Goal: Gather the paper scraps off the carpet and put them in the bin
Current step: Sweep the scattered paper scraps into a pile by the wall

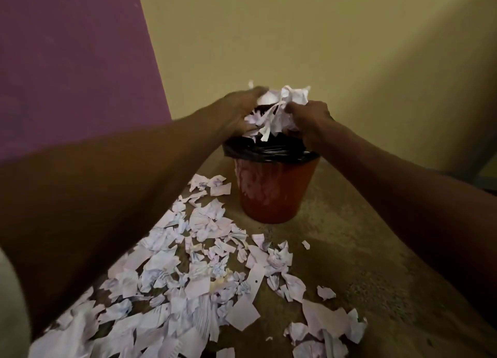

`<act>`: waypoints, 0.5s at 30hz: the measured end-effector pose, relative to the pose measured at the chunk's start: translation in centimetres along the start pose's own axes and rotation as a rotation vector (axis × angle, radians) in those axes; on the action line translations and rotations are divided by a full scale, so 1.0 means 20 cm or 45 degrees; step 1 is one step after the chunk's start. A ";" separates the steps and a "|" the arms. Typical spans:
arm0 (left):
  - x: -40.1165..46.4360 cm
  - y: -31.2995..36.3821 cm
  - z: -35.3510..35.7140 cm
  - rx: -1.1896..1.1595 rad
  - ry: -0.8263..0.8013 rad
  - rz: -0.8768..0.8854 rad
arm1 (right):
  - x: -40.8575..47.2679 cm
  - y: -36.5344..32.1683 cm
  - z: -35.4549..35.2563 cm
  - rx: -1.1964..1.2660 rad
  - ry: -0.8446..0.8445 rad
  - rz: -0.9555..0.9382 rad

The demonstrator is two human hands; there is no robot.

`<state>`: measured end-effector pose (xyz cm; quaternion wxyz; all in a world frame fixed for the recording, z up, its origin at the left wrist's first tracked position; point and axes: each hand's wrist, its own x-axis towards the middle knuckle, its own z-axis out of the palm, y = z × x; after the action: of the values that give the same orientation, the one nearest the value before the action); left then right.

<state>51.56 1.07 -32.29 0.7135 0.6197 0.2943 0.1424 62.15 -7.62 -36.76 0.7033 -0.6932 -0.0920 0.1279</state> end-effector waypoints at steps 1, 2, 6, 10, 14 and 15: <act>0.00 0.01 0.01 0.008 -0.069 -0.021 | 0.03 0.00 0.00 0.014 -0.022 0.046; 0.01 0.02 0.01 0.009 -0.096 -0.024 | 0.05 0.00 -0.01 -0.012 -0.077 0.093; 0.03 0.00 0.02 -0.219 -0.081 0.026 | 0.03 -0.03 -0.05 -0.126 -0.395 0.283; 0.07 -0.06 -0.02 -0.319 -0.118 0.009 | 0.06 -0.02 -0.04 -0.099 -0.317 0.244; 0.07 -0.10 -0.10 -0.341 -0.130 -0.001 | 0.03 0.00 -0.01 -0.113 -0.297 0.184; 0.06 -0.11 -0.13 -0.357 -0.124 0.012 | 0.02 0.01 0.00 -0.106 -0.274 0.169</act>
<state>50.58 3.29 -34.90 0.8059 0.5214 0.2337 0.1553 62.61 -7.48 -37.05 0.6500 -0.7086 -0.1264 0.2439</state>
